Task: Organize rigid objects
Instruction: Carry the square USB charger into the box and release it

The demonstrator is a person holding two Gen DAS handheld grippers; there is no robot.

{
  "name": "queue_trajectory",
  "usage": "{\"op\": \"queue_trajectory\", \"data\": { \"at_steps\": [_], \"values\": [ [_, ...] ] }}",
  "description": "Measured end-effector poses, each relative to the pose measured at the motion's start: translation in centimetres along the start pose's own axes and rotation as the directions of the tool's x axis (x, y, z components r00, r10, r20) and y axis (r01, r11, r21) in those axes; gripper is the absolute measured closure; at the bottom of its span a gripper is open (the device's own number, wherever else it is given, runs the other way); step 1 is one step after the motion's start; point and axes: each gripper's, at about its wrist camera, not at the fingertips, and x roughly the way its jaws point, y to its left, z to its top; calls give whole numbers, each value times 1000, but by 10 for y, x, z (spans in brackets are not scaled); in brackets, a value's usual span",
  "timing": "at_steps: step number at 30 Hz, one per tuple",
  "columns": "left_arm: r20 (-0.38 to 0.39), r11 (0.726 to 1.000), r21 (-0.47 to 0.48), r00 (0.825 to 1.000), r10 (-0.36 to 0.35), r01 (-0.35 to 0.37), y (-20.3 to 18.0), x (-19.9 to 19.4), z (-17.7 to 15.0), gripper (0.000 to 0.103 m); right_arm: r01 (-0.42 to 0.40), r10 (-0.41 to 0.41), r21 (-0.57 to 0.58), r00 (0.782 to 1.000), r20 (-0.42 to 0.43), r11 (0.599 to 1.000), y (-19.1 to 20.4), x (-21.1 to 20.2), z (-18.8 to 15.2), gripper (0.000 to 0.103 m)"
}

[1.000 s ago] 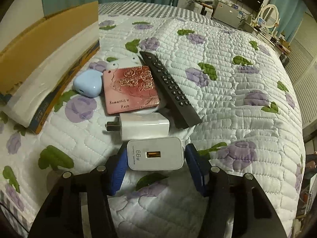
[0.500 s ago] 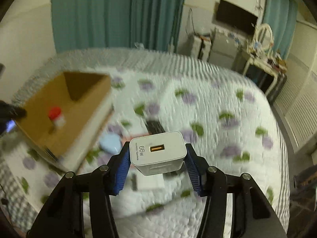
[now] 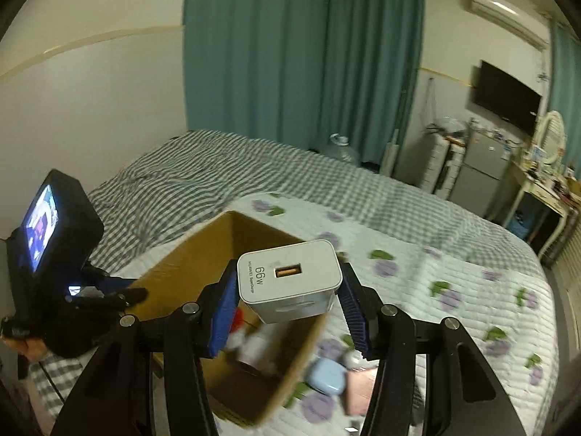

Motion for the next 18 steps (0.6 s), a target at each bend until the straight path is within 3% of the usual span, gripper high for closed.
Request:
{"op": "queue_trajectory", "data": {
  "at_steps": [7,18],
  "values": [
    [0,1000,1,1000,0,0,0,0,0,95,65,-67,-15,993,-102,998,6,67,-8,51],
    [-1,1000,5,1000,-9,9,0,0,1,95,48,-48,-5,980,-195,999,-3,93,-32,51]
  ]
}}
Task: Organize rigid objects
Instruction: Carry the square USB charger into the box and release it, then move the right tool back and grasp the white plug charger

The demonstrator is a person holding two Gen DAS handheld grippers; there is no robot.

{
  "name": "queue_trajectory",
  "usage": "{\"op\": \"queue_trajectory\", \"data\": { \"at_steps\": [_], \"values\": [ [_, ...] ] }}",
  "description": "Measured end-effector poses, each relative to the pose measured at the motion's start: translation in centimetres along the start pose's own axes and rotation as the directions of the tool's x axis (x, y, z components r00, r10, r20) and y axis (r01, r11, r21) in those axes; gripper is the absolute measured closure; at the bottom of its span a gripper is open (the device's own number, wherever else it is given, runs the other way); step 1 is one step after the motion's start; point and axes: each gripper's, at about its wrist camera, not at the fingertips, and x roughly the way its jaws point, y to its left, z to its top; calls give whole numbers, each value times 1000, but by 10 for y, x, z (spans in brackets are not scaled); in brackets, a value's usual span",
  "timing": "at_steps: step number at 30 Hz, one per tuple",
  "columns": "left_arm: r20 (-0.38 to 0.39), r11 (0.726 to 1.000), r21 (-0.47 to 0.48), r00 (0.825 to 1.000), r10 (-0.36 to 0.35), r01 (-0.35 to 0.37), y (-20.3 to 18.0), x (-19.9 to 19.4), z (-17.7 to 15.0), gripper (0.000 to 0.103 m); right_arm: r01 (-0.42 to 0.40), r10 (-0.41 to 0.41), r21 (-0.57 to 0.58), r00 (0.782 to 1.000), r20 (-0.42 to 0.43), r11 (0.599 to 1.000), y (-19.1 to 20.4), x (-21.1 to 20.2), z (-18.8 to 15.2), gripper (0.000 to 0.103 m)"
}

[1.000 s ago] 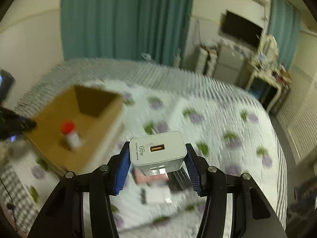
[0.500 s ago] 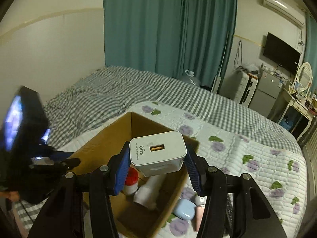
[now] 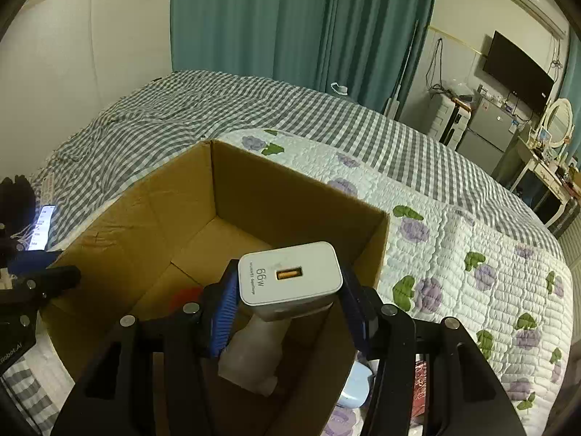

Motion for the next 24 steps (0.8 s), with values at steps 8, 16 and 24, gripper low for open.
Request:
{"op": "queue_trajectory", "data": {
  "at_steps": [8,16,24],
  "values": [
    [-2,1000,5,1000,7,-7,0,0,-2,95,-7,6,5,996,86,1000,-3,-24,3,21],
    [-8,1000,9,1000,13,-13,-3,-1,1,95,8,-20,56,976,218,998,-39,-95,8,10],
    [-14,1000,9,1000,19,-19,-1,-1,1,95,138,-170,150,958,229,979,-104,-153,-21,6]
  ]
}}
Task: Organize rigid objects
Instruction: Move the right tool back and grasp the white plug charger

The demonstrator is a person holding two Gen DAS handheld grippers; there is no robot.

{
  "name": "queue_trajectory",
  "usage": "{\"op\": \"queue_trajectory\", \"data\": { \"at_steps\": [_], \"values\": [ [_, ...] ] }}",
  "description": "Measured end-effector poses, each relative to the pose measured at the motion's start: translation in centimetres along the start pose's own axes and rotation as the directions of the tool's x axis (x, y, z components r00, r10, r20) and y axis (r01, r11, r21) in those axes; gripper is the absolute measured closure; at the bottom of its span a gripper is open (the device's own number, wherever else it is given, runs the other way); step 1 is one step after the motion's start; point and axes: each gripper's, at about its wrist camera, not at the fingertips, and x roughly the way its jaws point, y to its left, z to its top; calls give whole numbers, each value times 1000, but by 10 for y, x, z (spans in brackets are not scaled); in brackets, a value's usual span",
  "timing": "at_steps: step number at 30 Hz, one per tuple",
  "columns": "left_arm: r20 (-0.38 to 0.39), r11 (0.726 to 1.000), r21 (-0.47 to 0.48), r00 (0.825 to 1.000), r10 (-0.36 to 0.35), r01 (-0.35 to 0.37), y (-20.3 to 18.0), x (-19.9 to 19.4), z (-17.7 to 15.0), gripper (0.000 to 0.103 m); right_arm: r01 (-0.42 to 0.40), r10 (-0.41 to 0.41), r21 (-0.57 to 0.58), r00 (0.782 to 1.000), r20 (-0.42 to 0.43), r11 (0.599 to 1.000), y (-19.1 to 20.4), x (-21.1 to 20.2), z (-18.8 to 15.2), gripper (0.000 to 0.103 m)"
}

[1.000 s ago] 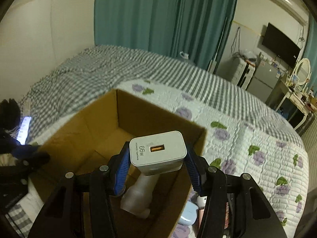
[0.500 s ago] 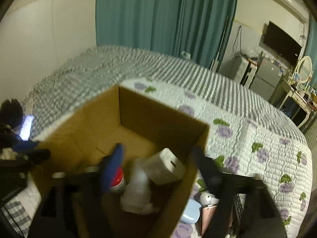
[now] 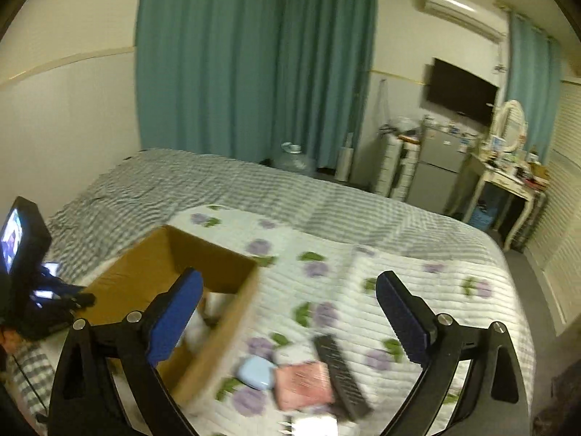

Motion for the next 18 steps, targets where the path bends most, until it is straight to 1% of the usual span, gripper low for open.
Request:
{"op": "queue_trajectory", "data": {
  "at_steps": [3,7,10,12,15,16,18],
  "values": [
    [-1,1000,-1,1000,8,-8,-1,0,0,95,56,-55,28,998,-24,998,-23,-7,-17,6],
    [-2,1000,0,1000,16,-16,-2,0,0,95,99,-95,44,991,-95,994,-41,-4,-49,6],
    [-2,1000,-1,1000,19,-19,-3,0,-1,95,116,-105,60,983,-153,991,-48,4,-75,6],
    [-1,1000,-4,1000,19,-19,-3,0,-1,95,119,-99,84,973,-208,989,-51,14,-98,6],
    [-2,1000,-5,1000,18,-18,-3,0,-1,95,89,-56,110,960,-273,990,-50,26,-127,6],
    [-2,1000,-5,1000,18,-18,-3,0,-1,95,85,-47,117,953,-300,990,-48,33,-139,6],
    [-2,1000,-3,1000,20,-20,-2,0,-1,95,69,-17,145,942,-335,987,-46,43,-152,6]
  ]
}}
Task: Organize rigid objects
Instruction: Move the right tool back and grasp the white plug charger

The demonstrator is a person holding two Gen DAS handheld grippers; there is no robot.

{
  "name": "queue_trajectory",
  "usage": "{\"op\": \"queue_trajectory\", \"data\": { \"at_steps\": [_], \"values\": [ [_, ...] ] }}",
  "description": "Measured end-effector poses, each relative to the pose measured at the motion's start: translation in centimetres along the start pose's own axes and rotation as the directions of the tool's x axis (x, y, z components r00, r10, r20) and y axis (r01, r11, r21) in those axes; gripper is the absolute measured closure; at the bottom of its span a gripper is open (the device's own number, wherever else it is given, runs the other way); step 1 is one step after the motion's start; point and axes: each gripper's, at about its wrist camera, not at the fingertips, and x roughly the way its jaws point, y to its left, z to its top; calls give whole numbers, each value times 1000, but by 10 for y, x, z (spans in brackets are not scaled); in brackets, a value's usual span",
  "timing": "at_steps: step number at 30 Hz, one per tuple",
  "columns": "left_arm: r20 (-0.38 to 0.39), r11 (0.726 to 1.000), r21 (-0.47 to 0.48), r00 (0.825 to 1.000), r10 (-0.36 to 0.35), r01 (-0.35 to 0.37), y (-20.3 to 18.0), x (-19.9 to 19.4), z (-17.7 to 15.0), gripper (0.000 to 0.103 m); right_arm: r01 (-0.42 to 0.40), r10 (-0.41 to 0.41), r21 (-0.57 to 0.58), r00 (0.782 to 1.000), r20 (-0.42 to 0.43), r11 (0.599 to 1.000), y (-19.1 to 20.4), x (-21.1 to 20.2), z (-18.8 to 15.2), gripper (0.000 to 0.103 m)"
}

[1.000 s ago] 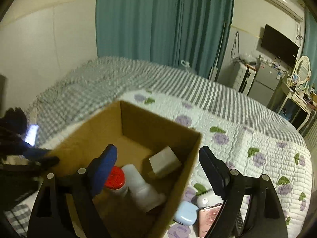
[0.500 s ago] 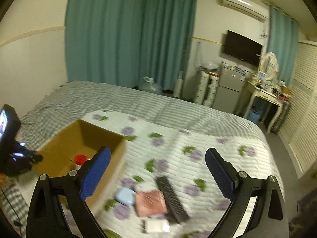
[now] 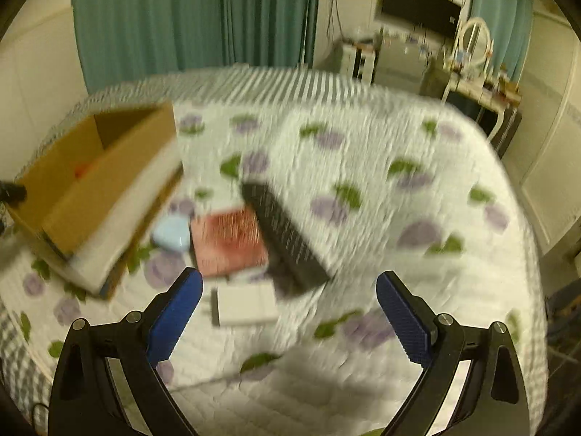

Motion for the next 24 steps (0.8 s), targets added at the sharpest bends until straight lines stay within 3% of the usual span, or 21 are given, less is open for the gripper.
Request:
{"op": "queue_trajectory", "data": {
  "at_steps": [3,11,16,23,24],
  "values": [
    [0,1000,-2,1000,0,0,1,0,0,95,-54,56,35,998,-39,998,3,17,-8,6],
    [1,1000,0,1000,-1,1,1,0,0,95,-67,71,35,990,-119,997,11,49,-7,6],
    [1,1000,0,1000,0,0,0,0,0,95,-73,83,62,981,-174,995,11,71,-4,21],
    [3,1000,0,1000,-1,1,0,1,0,95,-118,134,88,971,-197,989,10,80,-3,31],
    [3,1000,0,1000,-1,1,0,0,0,95,-130,145,89,969,-198,988,10,80,-3,36]
  ]
}}
